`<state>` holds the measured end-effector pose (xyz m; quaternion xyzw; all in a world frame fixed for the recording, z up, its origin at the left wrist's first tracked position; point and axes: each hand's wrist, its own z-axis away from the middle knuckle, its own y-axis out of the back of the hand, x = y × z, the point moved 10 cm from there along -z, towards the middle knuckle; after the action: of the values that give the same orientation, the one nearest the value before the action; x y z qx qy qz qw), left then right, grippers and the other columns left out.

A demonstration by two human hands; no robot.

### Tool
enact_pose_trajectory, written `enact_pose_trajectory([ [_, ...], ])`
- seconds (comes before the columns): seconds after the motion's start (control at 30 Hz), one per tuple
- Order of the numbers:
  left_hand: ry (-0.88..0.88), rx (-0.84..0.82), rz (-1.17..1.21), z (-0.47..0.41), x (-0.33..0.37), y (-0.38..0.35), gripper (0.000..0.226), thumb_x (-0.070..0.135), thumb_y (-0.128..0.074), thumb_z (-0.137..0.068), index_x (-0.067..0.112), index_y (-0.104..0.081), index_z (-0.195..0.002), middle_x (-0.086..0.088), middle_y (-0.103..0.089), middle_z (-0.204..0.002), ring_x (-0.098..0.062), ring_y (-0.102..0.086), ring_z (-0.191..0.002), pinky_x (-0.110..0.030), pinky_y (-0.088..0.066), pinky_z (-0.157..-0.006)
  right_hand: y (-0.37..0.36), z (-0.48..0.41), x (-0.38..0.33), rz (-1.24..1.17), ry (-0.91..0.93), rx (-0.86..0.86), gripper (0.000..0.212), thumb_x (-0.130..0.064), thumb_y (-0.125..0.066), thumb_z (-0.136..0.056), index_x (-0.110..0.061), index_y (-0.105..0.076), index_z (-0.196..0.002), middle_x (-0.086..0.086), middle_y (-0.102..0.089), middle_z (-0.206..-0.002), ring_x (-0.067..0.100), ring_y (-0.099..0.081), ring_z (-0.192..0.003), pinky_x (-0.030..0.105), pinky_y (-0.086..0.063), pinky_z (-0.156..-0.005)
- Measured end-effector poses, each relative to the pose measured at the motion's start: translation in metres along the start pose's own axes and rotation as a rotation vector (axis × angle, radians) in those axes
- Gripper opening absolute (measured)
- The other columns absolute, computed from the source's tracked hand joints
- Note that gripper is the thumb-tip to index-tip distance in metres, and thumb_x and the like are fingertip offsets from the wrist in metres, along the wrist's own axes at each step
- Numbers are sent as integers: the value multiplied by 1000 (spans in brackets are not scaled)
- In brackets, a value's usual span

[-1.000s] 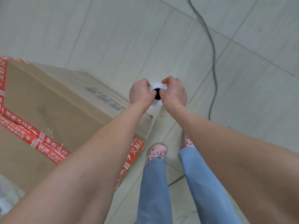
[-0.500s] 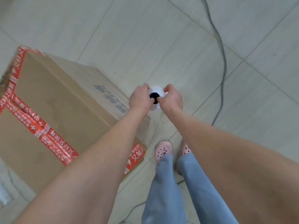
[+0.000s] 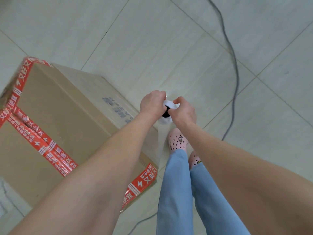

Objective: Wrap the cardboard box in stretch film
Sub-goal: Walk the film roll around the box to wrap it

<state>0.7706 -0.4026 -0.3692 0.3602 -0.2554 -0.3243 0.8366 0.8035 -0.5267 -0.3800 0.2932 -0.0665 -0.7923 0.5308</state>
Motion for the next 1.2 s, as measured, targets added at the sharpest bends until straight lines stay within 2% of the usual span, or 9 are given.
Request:
enact_pose_trajectory([
  [0.2, 295, 15, 272, -7, -53, 12, 8, 15, -60, -75, 13, -57, -82, -7, -64, -90, -27, -61, -83, -28, -40, -60, 3, -8, -30, 45, 25, 84, 24, -30, -60, -84, -20, -51, -104, -3, -56, -94, 21, -55, -83, 29, -39, -66],
  [0.3, 449, 32, 461, -5, -83, 15, 13, 17, -62, -72, 14, -49, -71, -9, -66, -83, -29, -67, -74, -34, -54, -61, -15, -13, -47, 10, 1, 16, 40, -35, -63, -83, -18, -47, -115, -1, -54, -101, 23, -56, -87, 29, -39, -67],
  [0.4, 538, 29, 603, -1, -101, 13, 19, 17, -61, -73, 13, -45, -65, -13, -68, -80, -29, -70, -68, -40, -59, -65, -27, -20, -68, 2, 16, -14, 37, -26, -59, -85, -18, -47, -119, 1, -55, -102, 23, -55, -82, 27, -37, -61],
  [0.5, 498, -6, 493, -7, -105, 18, 17, 22, -61, -77, 8, -56, -84, -11, -68, -89, -28, -67, -79, -34, -53, -64, -28, -26, -85, 42, 43, -19, 30, -18, -57, -84, -19, -50, -114, 2, -58, -96, 24, -57, -79, 26, -38, -58],
  [0.6, 306, 12, 252, -21, -90, 37, 25, 17, -59, -83, 8, -55, -105, -10, -60, -101, -31, -58, -92, -32, -38, -65, -30, -27, -91, 54, 41, -35, 27, -15, -55, -83, -20, -51, -108, 4, -59, -93, 25, -59, -80, 27, -41, -60],
  [0.7, 102, 33, 84, -36, -66, 48, 22, 11, -53, -85, 11, -54, -108, -9, -55, -105, -31, -58, -89, -35, -42, -65, -30, -32, -94, 73, 45, -42, 23, -14, -54, -83, -22, -51, -105, 4, -59, -89, 25, -58, -77, 26, -39, -54],
  [0.8, 18, 10, 4, -45, -54, 49, 22, 10, -52, -85, 11, -55, -106, -9, -55, -105, -31, -60, -85, -36, -45, -66, -29, -36, -97, 95, 53, -60, 24, -14, -54, -84, -23, -52, -106, 3, -60, -89, 23, -58, -76, 26, -41, -57],
  [0.97, 100, 7, 85, -56, -67, 54, 17, 13, -53, -84, 10, -58, -100, -9, -59, -101, -31, -59, -90, -37, -48, -71, -27, -45, -109, 159, 86, -94, 29, -14, -54, -83, -23, -54, -110, 1, -61, -94, 23, -60, -82, 28, -43, -62],
  [1.2, 417, 64, 413, -50, -113, 58, 5, 14, -56, -76, 16, -54, -79, -4, -59, -83, -25, -56, -77, -27, -35, -59, -26, -55, -142, 151, 156, -106, 25, -22, -60, -82, -23, -57, -106, -3, -60, -104, 19, -58, -88, 28, -43, -66],
])
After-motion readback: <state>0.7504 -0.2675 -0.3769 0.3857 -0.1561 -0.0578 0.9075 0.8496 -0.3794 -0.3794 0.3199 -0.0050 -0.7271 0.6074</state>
